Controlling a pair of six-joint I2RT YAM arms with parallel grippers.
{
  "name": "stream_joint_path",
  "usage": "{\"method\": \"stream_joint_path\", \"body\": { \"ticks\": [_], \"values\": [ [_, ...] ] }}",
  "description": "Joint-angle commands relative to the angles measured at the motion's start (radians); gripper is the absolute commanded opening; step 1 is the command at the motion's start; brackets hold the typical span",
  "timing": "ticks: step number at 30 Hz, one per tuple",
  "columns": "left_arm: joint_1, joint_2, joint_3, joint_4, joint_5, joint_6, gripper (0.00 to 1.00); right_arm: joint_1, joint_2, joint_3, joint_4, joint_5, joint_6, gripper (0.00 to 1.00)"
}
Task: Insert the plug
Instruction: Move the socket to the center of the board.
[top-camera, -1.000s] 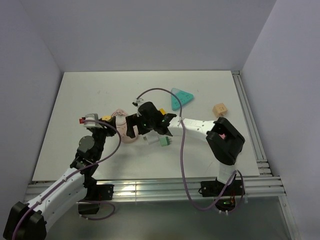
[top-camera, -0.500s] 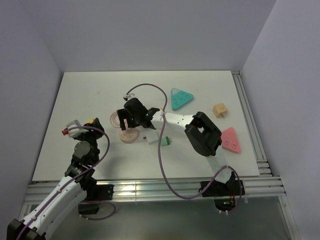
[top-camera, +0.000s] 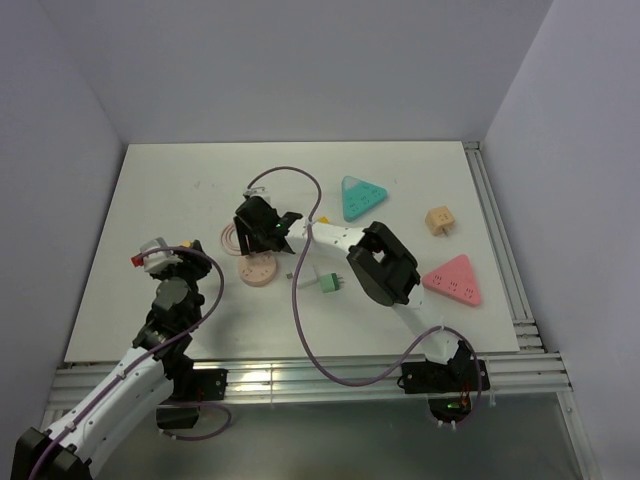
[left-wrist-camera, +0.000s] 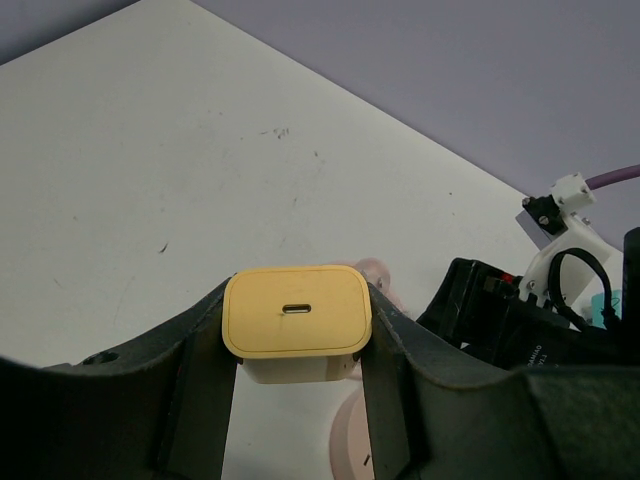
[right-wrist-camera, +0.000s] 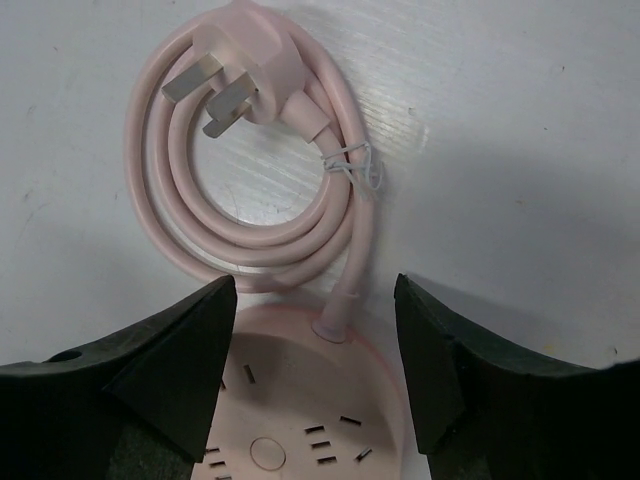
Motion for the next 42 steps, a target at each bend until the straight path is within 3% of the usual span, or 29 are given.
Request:
{"method": "stream_joint_path", "body": {
  "ticks": [1,13,18,26,34,42],
  "values": [
    [0.003,-0.017,0.010,0.067,0.044,0.016,0.00,0.004,0.001,0.010,-0.075,0.061,-0.022,0.70],
    [0.003,0.061,0.001,0.241,0.366,0.108,0.00,-0.016,-0.239,-0.335,-0.005,0.124,-0.120,0.64],
    [0.001,0.127,0.018,0.293,0.520,0.128,0.00,-0.044,-0.348,-0.438,0.066,0.031,-0.119,0.70],
    [0.001,0.212,0.010,0.408,0.728,0.146,0.00,-0.122,-0.484,-0.474,0.095,-0.109,-0.123,0.78],
    [-0.005,0.278,0.016,0.427,0.884,0.171,0.00,-0.163,-0.683,-0.630,0.144,-0.147,-0.097,0.76],
    [-0.094,0.370,0.053,0.359,0.878,0.198,0.00,-0.172,-0.849,-0.814,0.245,-0.158,-0.102,0.70]
  ]
}}
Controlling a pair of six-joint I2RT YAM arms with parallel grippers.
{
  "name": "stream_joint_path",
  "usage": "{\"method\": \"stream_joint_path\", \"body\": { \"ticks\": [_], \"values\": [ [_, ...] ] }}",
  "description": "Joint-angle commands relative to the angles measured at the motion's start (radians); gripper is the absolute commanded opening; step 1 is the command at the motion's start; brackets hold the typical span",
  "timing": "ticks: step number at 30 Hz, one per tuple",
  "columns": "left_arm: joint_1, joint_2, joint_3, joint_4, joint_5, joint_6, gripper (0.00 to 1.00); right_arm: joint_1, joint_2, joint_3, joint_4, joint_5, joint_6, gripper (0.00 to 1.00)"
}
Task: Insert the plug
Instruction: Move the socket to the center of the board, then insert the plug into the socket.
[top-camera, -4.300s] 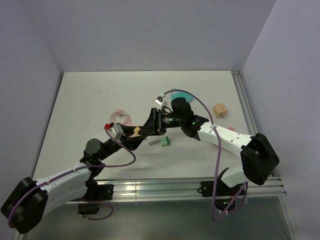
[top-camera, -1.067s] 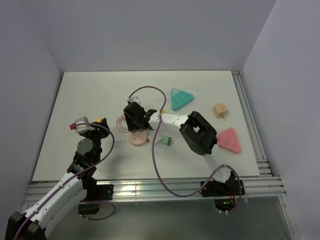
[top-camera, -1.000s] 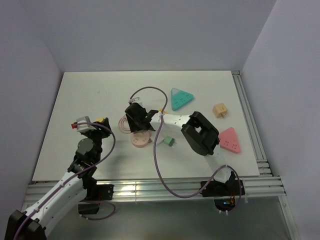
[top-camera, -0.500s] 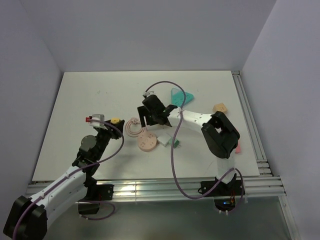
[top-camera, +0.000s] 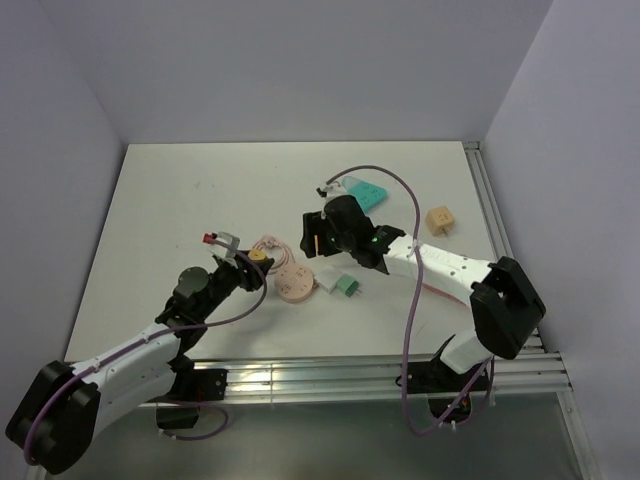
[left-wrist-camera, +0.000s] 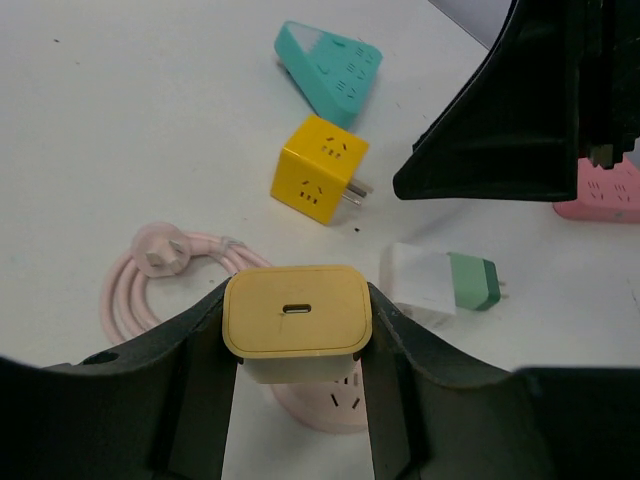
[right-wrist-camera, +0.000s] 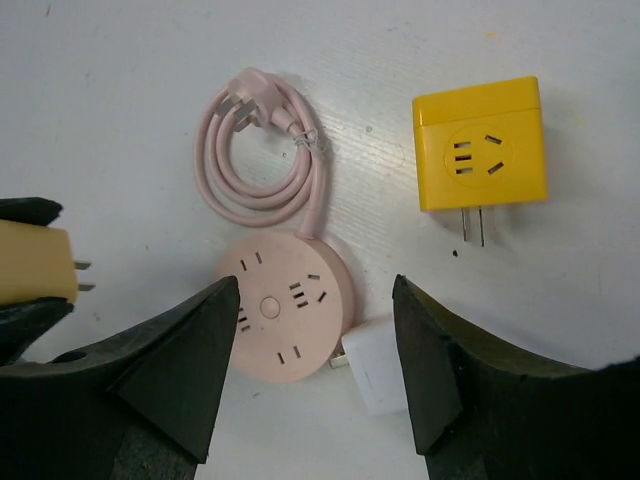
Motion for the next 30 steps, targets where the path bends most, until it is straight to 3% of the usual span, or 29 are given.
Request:
{"method": "stream_joint_path", "body": {
  "ticks": [1,8,21,30],
  "values": [
    [-0.041,0.020,0.049,0.027,0.030,0.022,0.00,-0.007,-0.078,-0.067,0.105,-0.014,-0.001,0.69],
    [-0.123,0.063,0.026,0.080,-0.019,-0.004,0.00,-0.037,-0.190,-0.280,0.351,-0.142,0.047,0.60],
    [-0.245,0.173,-0.006,0.201,-0.122,0.004,0.00,-0.060,-0.207,-0.395,0.609,-0.397,0.088,0.57],
    [-0.355,0.313,-0.004,0.282,-0.250,0.030,0.00,-0.060,-0.176,-0.392,0.656,-0.471,0.108,0.54]
  ]
}}
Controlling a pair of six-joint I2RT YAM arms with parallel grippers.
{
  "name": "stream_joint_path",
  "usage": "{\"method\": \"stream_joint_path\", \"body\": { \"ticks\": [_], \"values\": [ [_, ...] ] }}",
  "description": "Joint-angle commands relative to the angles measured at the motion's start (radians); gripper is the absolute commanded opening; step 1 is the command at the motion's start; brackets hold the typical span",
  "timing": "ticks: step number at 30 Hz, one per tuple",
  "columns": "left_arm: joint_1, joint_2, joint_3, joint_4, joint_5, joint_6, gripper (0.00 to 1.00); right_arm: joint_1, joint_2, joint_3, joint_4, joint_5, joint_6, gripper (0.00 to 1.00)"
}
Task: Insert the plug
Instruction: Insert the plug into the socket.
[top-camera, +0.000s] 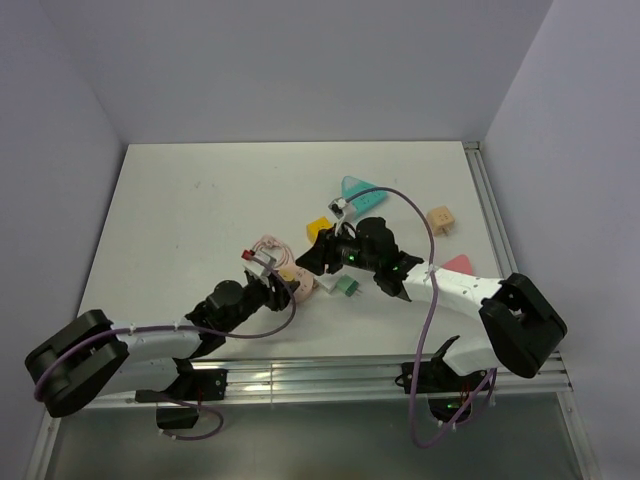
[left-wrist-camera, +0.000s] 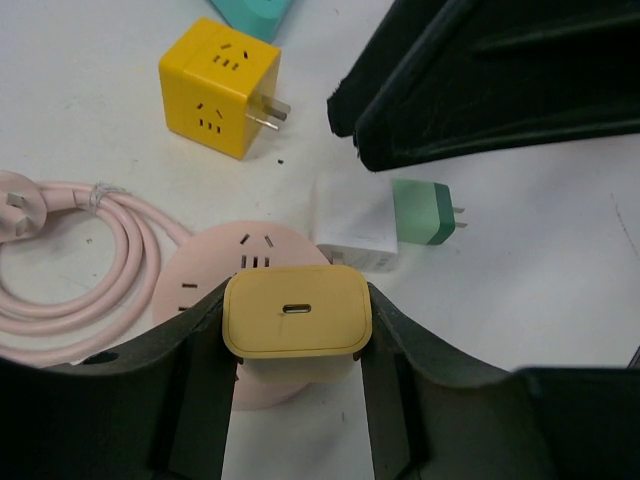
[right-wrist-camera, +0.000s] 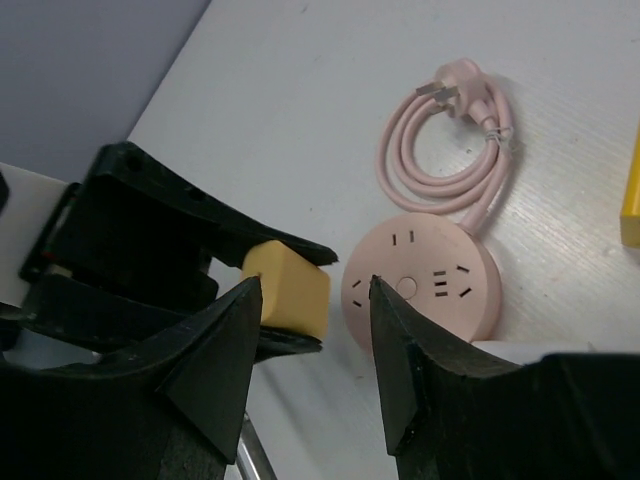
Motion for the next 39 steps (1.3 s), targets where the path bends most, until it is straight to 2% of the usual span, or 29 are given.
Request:
{"method": "stream_joint_path", "body": {
  "ticks": [1,8,15,39],
  "values": [
    [-0.040,0.046,0.003,0.110,-0.084,0.025,0.00,-0.005,-0.001,0.006,0.082,-0.066,0.011,0.54],
    [-0.070,0.114,0.006,0.167,-0.139,0.051,0.00,-0.002,0.085,0.045,0.076,-0.155,0.011,0.48],
    [-0.070,0.136,0.002,0.205,-0.155,0.106,0.00,0.007,0.142,0.071,0.064,-0.186,0.005,0.48],
    [-0.065,0.323,0.011,0.353,-0.167,0.132,0.00,0.023,0.176,0.078,0.084,-0.248,-0.009,0.45]
  ]
}}
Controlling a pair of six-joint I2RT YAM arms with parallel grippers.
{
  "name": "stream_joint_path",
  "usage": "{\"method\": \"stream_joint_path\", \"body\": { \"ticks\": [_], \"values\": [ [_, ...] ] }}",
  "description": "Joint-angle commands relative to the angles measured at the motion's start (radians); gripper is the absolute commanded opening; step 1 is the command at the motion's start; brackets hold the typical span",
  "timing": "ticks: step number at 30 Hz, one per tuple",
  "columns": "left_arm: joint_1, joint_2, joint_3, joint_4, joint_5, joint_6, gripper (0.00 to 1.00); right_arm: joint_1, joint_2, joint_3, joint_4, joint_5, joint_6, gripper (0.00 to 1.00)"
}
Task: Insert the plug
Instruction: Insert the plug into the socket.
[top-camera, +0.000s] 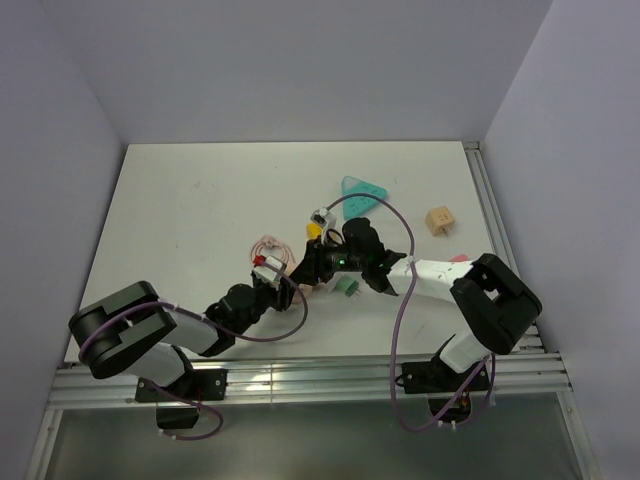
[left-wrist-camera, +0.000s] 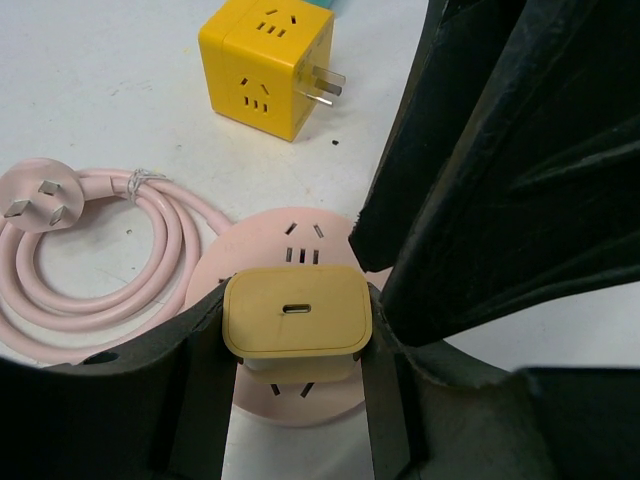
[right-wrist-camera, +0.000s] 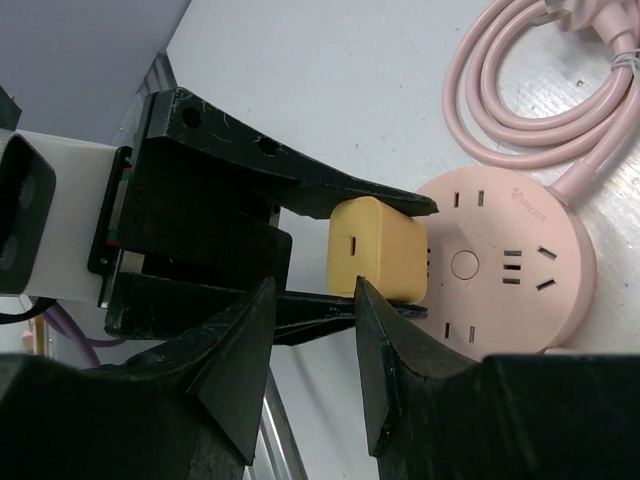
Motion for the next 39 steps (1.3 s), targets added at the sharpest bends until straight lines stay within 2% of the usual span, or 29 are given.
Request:
{"method": "stream_joint_path", "body": {
  "ticks": [1,16,27,39],
  "values": [
    [-0.002,0.030,0.010,0.116,-0.008,0.017,0.00,0.006,0.009,0.040,0.046,-0.031,-0.018,0.45],
    [0.031,0.037,0.004,0.121,0.013,0.029,0.00,0.007,0.027,0.053,0.026,-0.044,-0.028,0.40],
    [0.047,0.039,-0.005,0.149,0.142,0.021,0.00,0.007,0.027,0.057,0.015,-0.039,-0.032,0.40],
    [0.064,0.040,-0.027,0.164,0.139,0.009,0.00,0.009,0.027,0.059,0.017,-0.044,-0.032,0.39]
  ]
}}
